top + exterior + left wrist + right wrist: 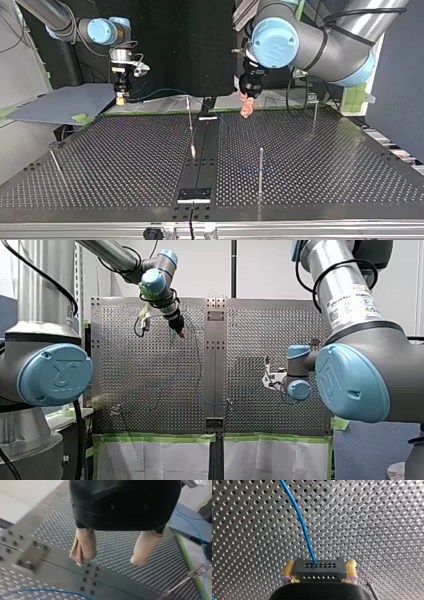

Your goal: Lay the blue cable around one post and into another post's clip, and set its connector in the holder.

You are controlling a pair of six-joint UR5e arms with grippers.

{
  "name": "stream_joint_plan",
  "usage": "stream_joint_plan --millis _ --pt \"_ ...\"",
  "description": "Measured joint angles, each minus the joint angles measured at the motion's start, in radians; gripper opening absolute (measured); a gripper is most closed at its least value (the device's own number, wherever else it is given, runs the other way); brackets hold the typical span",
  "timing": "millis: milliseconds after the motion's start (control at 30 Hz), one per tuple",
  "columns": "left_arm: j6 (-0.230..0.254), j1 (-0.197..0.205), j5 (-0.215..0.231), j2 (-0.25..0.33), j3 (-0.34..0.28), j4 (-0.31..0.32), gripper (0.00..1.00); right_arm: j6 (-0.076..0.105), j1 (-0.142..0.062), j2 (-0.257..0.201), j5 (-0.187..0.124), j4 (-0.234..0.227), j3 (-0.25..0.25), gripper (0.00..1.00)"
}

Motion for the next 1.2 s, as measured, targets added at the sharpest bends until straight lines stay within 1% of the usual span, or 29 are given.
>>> stream_joint_plan --millis 100,233,333,567,700,867,933,1067,1200 --pt "-0.019 -0.003 0.001 -0.016 -0.020 0.020 1.00 0.004 0.003 -0.005 0.010 0.002 0.000 0.03" --pt "-0.041 -0.004 0.004 -0.025 -0.055 0.055 1.00 0.004 0.011 -0.021 0.013 0.010 0.001 0.03" --pt "-0.056 -0.015 0.020 -0.039 -0.083 0.083 1.00 0.004 0.019 -0.038 0.013 0.015 0.008 0.03" --pt "-0.100 -0.046 0.068 -0.098 -0.148 0.148 1.00 0.005 0.049 -0.087 0.015 0.028 0.015 0.03" --pt "-0.141 -0.065 0.094 -0.140 -0.190 0.190 1.00 0.006 0.066 -0.123 0.013 0.033 0.016 0.03" --pt "-0.186 -0.088 0.104 -0.185 -0.235 0.234 1.00 0.004 0.089 -0.133 0.015 0.038 0.016 0.03" --pt "-0.203 -0.097 0.100 -0.197 -0.253 0.253 1.00 0.002 0.103 -0.134 0.016 0.039 0.016 0.03" --pt "-0.236 -0.105 0.080 -0.205 -0.285 0.285 1.00 0.002 0.134 -0.134 0.018 0.031 0.016 0.03" --pt "-0.276 -0.109 0.073 -0.207 -0.325 0.324 1.00 0.004 0.172 -0.135 0.024 0.015 0.016 0.03"
